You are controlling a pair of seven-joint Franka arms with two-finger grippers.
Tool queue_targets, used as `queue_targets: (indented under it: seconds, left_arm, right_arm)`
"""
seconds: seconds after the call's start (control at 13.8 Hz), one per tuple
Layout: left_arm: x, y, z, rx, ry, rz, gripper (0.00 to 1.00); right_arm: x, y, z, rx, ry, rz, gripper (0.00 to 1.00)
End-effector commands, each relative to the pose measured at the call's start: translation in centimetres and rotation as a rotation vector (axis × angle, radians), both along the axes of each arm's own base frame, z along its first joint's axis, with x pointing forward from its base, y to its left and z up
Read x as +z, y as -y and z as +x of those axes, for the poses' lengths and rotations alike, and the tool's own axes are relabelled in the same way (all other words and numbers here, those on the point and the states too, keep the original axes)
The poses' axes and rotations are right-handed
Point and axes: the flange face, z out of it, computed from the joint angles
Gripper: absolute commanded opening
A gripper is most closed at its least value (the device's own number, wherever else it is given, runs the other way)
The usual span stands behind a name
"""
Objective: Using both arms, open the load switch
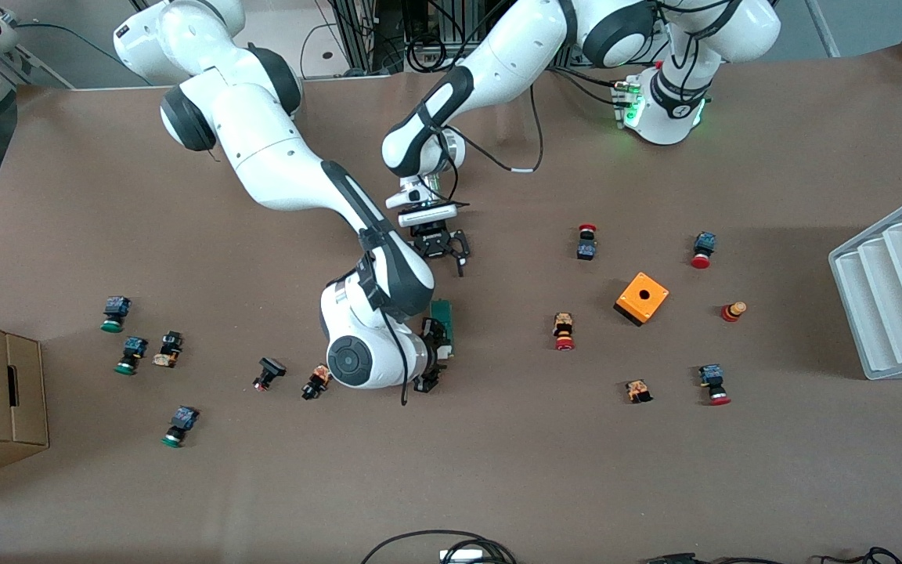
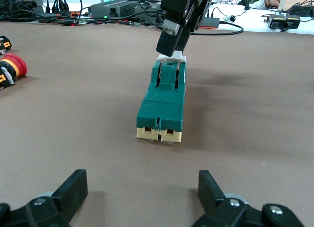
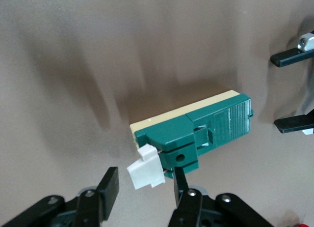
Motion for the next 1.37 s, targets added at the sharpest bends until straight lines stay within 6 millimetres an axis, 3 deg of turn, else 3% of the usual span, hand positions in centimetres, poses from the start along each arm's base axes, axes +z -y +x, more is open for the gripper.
queue_targets:
  seconds: [0.0,0.58,0.79,0.87,1.3]
  left_arm:
    - [-3.21,-0.43,-1.17,0.006,-0.039,-0.009,1.0]
    - [-3.21,-0.44,-1.18,0.007,-0.04,-0.009,1.0]
    - [-3.2,-0.4,-1.25,0.005,-0.04,-0.01,1.0]
    - [-3.21,-0.43,-1.17,0.006,-0.039,-0.009,1.0]
    - [-3.21,-0.43,-1.17,0.006,-0.039,-0.009,1.0]
  right_arm:
    - [0.64,-0.69,0.29,-0.015,-0.023,0.031,0.47]
    - [1.41,-1.12,0.02,-0.009,-0.021,0.039,0.4]
    - [1.29,-0.88,0.15,-0.008,-0.019,0.034,0.42]
    - [1.3,-0.76,0.24,-0.01,-0.018,0.032,0.48]
    - [1.21,-0.56,0.4,-0.007,-0.01,0.029,0.48]
